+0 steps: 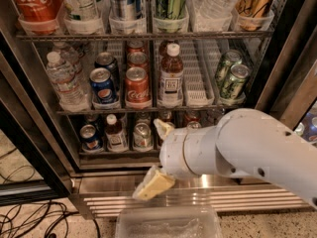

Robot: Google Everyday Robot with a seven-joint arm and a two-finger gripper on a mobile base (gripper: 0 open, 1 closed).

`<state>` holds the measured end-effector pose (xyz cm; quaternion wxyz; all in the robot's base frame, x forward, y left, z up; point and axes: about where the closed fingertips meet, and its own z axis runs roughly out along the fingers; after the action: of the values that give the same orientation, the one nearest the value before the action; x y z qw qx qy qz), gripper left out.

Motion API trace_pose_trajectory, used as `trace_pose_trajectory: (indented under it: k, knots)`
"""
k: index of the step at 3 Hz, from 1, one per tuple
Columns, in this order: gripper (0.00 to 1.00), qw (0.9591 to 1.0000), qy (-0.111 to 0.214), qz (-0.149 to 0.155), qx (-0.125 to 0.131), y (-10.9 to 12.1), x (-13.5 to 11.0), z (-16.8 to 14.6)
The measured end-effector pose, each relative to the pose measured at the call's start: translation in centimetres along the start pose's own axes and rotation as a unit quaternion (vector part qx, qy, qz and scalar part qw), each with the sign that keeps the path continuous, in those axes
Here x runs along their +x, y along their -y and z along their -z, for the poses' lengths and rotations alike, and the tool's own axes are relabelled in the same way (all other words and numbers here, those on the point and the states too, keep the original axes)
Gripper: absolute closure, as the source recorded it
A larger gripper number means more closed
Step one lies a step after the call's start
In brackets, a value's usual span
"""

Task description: Pick coke can from middle shelf of fridge

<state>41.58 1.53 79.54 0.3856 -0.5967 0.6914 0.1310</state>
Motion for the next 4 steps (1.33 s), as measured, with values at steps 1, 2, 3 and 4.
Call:
trace_pose_trajectory:
  k: [1,2,3,4]
  knots:
    - [0.00,0.9976,0.026,-0.029,0.057,3.1,-0.9,-1.1]
    - [0.00,0.9922,0.048,-0.065,0.095,5.7,-0.9,-1.2]
    - [0.00,0.9796,0.080,-0.114,0.145,7.3,-1.5,-0.8]
    - [0.00,0.9796,0.080,-0.114,0.145,7.3,-1.5,-0.8]
